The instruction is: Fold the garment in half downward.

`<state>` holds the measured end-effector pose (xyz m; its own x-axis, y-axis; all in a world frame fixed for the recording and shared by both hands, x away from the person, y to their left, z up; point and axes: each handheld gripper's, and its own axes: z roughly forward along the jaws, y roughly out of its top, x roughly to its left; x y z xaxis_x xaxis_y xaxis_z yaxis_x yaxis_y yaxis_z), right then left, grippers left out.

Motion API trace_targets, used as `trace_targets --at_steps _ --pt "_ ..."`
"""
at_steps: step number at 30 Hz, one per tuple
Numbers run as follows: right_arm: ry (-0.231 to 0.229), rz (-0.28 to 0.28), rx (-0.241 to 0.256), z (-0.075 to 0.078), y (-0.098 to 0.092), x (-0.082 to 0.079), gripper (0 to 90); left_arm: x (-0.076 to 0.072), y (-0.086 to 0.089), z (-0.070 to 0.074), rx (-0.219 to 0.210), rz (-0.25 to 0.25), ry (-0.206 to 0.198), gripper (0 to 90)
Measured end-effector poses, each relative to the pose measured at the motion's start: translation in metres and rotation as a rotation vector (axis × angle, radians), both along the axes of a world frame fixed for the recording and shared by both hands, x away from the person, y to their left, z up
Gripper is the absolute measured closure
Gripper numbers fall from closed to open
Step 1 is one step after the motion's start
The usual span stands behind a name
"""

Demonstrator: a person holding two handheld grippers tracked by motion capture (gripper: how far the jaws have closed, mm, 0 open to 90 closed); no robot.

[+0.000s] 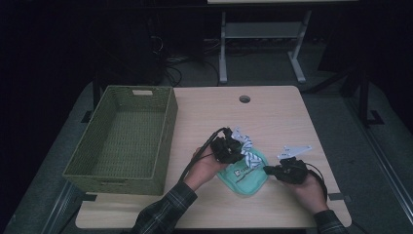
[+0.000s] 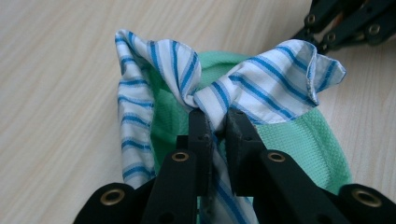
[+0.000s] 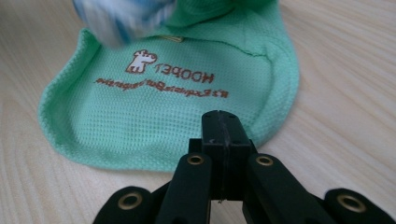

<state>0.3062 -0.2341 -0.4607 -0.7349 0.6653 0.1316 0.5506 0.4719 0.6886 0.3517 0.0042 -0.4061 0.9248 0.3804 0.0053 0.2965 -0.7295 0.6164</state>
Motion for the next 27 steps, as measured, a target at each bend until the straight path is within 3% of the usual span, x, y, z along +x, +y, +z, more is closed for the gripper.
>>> trace_targets --at_steps 3,8,14,16,19,27 --pt "-0.001 -0.008 0.001 0.001 -0.002 0.0 89.8 -0.002 -0.005 -0.007 0.009 -0.017 0.026 77.4" --pt "-0.005 -0.009 0.005 0.001 -0.003 0.0 89.7 -0.002 -0.003 -0.003 -0.01 -0.028 0.045 66.0" --pt "-0.007 -0.01 0.007 0.002 -0.003 0.0 89.6 0.001 0.009 0.014 -0.099 0.01 0.018 58.8" --pt "-0.009 -0.011 0.007 0.002 -0.004 0.0 89.6 0.005 0.014 0.019 -0.109 0.025 0.008 58.3" --pt "-0.007 -0.01 0.007 0.002 -0.003 0.0 89.6 0.012 0.017 0.017 -0.11 0.056 0.013 57.7" --pt "-0.003 0.001 0.005 0.002 -0.001 -0.001 89.6 0.024 0.012 -0.006 -0.054 0.085 0.06 59.0"
